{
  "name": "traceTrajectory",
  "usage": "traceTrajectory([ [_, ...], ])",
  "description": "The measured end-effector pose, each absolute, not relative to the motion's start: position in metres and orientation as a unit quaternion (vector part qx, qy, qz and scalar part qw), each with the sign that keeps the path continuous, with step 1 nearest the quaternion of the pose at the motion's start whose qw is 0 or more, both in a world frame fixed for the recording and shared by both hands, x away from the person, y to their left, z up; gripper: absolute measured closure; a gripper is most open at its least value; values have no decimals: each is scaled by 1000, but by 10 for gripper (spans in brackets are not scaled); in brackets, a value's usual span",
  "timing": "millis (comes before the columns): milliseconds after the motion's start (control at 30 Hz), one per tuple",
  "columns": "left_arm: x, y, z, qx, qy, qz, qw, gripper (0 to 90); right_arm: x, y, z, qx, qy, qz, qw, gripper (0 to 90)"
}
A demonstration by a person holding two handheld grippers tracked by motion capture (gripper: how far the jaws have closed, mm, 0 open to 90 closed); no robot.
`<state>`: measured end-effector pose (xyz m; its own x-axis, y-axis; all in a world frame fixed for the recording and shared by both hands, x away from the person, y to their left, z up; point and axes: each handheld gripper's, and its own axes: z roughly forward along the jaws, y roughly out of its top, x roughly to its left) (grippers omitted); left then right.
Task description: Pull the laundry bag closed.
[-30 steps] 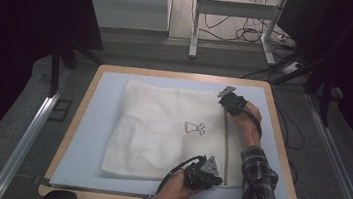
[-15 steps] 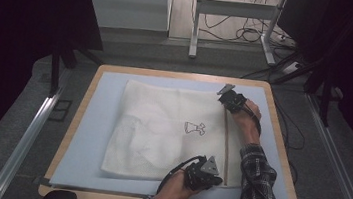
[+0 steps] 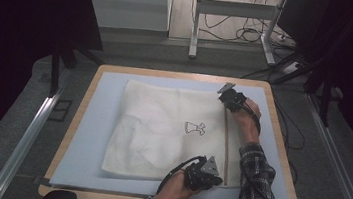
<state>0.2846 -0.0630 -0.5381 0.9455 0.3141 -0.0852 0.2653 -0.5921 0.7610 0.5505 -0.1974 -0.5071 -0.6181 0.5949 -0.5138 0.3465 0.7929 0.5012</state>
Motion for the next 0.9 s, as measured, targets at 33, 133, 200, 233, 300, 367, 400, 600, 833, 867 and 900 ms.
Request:
traceTrajectory([
  [33, 284, -63, -538, 891, 163, 30, 422, 899, 551, -197, -507, 267, 881, 179, 346, 860],
  [133, 283, -63, -538, 892, 162, 35, 420, 899, 553, -196, -508, 271, 881, 178, 345, 859],
  [200, 283, -63, -538, 892, 162, 35, 420, 899, 554, -195, -509, 271, 881, 178, 345, 858],
  [233, 283, -63, -538, 892, 163, 34, 421, 899, 555, -195, -509, 272, 881, 178, 345, 858],
  [300, 284, -63, -538, 891, 164, 31, 423, 899, 555, -195, -510, 274, 880, 178, 345, 858],
  [367, 284, -63, -538, 891, 164, 30, 422, 899, 556, -195, -510, 275, 880, 181, 343, 858],
  [400, 284, -63, -538, 892, 164, 30, 421, 899, 557, -196, -510, 278, 879, 184, 342, 858],
  [600, 283, -63, -538, 891, 165, 32, 422, 898, 560, -199, -510, 297, 875, 197, 327, 856],
  [833, 285, -63, -539, 887, 173, 20, 427, 898, 560, -199, -509, 311, 873, 208, 314, 850],
  [867, 285, -63, -539, 886, 176, 17, 429, 898, 559, -199, -509, 312, 872, 209, 314, 849],
  [900, 285, -63, -539, 885, 178, 16, 430, 898, 559, -199, -509, 313, 872, 210, 312, 848],
])
